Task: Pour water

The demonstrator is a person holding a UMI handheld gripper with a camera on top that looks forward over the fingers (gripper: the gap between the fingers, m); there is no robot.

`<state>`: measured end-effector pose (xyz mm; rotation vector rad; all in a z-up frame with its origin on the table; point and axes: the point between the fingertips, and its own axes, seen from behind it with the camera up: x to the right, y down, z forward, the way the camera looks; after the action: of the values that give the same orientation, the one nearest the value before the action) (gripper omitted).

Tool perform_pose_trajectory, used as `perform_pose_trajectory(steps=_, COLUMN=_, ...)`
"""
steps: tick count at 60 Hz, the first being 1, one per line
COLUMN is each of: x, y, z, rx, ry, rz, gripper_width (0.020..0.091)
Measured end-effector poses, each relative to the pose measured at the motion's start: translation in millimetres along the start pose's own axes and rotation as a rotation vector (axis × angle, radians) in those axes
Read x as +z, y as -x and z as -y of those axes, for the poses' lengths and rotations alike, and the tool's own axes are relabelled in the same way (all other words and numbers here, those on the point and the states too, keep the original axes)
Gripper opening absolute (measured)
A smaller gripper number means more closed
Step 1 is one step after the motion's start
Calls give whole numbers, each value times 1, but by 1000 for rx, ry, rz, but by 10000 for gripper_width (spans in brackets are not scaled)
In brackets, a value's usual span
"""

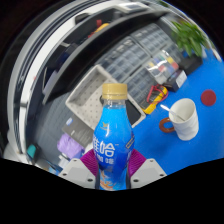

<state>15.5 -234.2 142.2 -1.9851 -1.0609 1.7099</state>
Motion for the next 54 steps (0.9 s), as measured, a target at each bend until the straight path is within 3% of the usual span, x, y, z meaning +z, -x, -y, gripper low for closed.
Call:
perform_pose_trajectory(steps=32, x=22, y=-36, z=67, rx=938, ry=57, rz=96, gripper_width=361)
perform_pose_trajectory(steps=54, x=25, y=-40, z=61, rx=1010, ry=115, rz=106, gripper_width=360)
